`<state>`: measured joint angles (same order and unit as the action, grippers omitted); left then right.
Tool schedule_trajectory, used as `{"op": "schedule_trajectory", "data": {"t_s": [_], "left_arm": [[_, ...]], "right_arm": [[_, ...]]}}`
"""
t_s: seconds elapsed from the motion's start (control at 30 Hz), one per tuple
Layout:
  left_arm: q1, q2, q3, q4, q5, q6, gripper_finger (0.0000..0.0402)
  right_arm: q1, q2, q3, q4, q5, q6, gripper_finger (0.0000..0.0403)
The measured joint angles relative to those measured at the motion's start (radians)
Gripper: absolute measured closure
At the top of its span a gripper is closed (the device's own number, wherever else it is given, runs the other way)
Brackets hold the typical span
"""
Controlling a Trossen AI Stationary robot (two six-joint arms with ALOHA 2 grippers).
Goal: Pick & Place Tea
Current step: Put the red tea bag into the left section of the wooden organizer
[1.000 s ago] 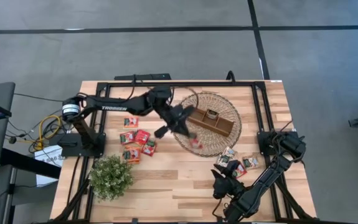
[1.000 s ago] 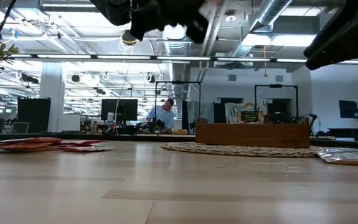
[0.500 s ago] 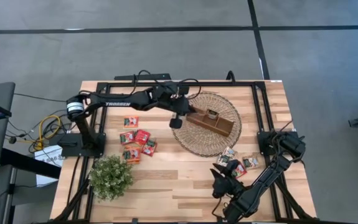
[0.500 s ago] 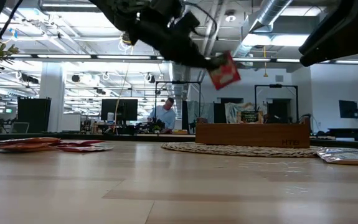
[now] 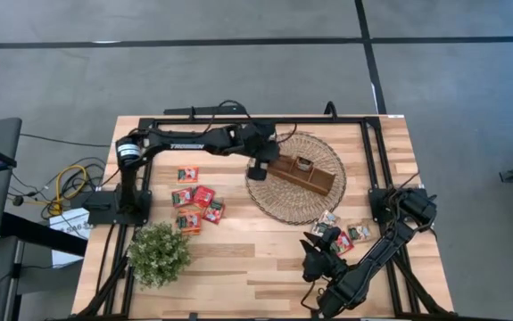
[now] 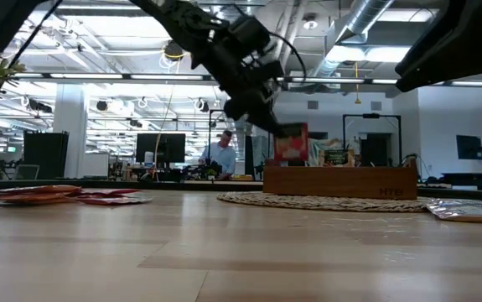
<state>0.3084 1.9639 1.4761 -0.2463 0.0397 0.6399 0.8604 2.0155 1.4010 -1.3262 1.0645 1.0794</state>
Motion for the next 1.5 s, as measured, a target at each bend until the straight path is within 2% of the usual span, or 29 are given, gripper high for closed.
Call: {"op": "schedule_trajectory", "data": {"t_s": [0.2,0.4,0.67,0.83,1.03,1.23,1.4,1.5], "left_arm": [[0.0,0.068,0.029,0.017,-0.011,0.001,0.0401],[0.0,0.066,0.029,0.029,-0.061,0.008,0.0401],[0.001,0.066,0.029,0.023,-0.052,0.003,0.04],[0.001,0.066,0.029,0.023,-0.052,0.001,0.0377],[0.001,0.066,0.029,0.033,-0.057,-0.006,0.0326],[0.001,0.067,0.029,0.157,-0.191,-0.004,0.0293],[-0.001,0.067,0.029,0.246,-0.281,0.003,0.0295],[-0.011,0.056,0.029,0.214,-0.29,0.002,0.0302]], "right_arm": [[0.0,0.0,0.0,0.008,-0.001,-0.006,0.0287],[0.0,0.0,0.0,0.01,-0.004,-0.006,0.0287],[0.003,0.0,0.0,0.018,-0.008,-0.006,0.0287],[0.003,0.0,0.0,0.019,-0.008,-0.006,0.0287],[0.003,0.0,0.0,0.019,-0.008,-0.006,0.0287],[0.003,0.0,0.0,0.021,-0.009,-0.006,0.0287],[0.003,0.0,0.0,0.021,-0.01,-0.006,0.0287],[0.003,0.0,0.0,0.022,-0.018,-0.006,0.0287]]}}
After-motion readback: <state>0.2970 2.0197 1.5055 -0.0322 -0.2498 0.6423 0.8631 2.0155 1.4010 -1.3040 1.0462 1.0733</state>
